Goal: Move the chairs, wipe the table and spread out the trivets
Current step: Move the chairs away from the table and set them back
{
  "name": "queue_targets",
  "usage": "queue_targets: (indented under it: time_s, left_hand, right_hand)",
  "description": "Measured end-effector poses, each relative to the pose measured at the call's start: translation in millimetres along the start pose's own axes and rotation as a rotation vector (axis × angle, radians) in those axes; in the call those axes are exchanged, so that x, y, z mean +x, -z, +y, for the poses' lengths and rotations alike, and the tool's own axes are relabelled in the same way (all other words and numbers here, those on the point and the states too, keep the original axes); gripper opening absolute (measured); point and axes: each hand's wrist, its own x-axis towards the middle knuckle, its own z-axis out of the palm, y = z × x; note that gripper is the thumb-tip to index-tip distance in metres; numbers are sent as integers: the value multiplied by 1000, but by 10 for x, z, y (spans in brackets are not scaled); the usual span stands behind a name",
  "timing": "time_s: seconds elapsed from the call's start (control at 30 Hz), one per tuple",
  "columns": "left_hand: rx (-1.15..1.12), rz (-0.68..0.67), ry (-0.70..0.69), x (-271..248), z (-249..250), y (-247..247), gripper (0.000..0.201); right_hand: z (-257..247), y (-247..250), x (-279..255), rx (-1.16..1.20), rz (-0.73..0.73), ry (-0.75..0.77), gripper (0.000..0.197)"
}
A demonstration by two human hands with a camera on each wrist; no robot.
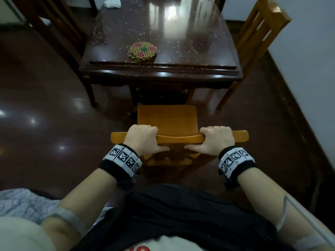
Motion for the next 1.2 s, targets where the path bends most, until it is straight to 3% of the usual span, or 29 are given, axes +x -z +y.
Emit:
queue_targets:
  time_s: [0.2, 0.63, 0.93, 1.2]
  left_hand:
    - [-8, -1, 73, 17, -118, 10, 61]
    - [20, -15, 31, 174, -230, -45, 64]
    - [35, -24, 64, 253, -659, 20, 63]
    - [44, -20, 70, 406, -926, 22, 67]
  right_hand:
    - [19, 18, 356, -17, 46, 111, 74]
    - [30, -112, 457, 80, 126, 97, 71]
    - [-310, -64, 672, 99, 128, 85, 72]
    - [-418, -2, 901, 77, 42, 84, 72]
